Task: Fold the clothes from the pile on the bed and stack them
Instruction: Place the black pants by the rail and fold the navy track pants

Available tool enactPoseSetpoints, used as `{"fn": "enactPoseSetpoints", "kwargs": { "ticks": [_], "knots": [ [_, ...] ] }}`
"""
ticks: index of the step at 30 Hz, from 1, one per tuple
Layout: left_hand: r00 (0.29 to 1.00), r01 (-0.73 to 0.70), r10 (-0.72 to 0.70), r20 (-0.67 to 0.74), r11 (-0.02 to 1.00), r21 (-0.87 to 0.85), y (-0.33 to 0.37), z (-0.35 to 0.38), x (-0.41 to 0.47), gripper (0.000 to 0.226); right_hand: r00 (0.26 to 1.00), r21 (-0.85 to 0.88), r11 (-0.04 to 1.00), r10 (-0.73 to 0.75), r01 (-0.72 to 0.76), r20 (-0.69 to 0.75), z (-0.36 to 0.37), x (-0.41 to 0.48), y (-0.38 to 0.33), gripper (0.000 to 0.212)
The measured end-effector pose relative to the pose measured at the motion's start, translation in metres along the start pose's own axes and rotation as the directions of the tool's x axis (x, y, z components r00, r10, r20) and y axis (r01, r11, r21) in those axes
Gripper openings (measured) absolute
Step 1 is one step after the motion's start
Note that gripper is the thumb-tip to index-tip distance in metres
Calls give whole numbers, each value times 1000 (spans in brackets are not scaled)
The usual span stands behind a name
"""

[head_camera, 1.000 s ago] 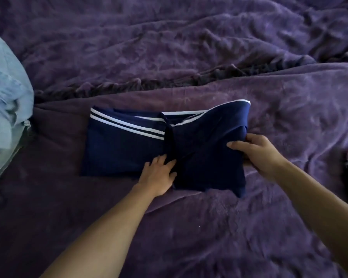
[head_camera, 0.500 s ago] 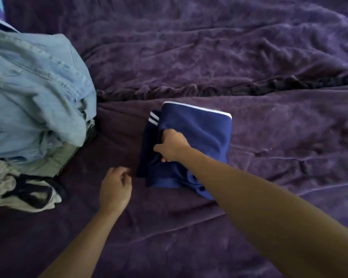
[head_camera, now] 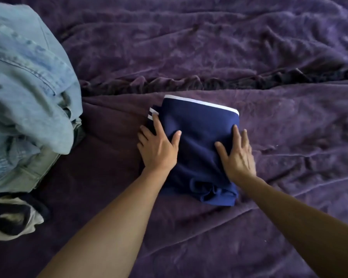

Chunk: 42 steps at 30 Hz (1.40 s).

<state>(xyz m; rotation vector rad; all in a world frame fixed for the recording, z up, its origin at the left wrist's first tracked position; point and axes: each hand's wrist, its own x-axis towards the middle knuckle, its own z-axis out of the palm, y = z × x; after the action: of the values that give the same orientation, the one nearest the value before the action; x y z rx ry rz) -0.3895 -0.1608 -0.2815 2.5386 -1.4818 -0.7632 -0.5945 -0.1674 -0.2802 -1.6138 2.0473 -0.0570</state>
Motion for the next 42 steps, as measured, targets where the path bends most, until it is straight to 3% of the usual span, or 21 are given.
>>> {"fn": "enactPoseSetpoints", "kwargs": {
  "ticks": [3,5,9,17,25,34,42],
  "knots": [
    [964,-197,227,-136,959,206,-13,10,0,70,999,55,998,-20,21,-29,32,-5,-9,87],
    [930,-315,349,-113,918,240,-24,8,-2,72,998,64,998,9,-5,-64,39,-6,-10,87],
    [915,-397,400,51,872,287,-23,-6,-9,76,999,14,1000,-14,14,-46,20,-13,1,76],
    [843,-533,513,161,756,380,55,-28,-64,69,989,-3,994,-110,110,-104,-54,-33,52,59],
    [783,-621,608,130,750,227,214,15,-126,66,968,-43,995,-94,86,-231,-167,-10,195,59],
    [807,-589,590,-3,806,59,441,105,-172,55,925,-135,972,-225,192,-305,-322,94,387,62],
    [779,-626,624,-66,769,-126,627,175,-194,47,899,-263,944,-283,199,-333,-448,188,530,64]
  ]
}}
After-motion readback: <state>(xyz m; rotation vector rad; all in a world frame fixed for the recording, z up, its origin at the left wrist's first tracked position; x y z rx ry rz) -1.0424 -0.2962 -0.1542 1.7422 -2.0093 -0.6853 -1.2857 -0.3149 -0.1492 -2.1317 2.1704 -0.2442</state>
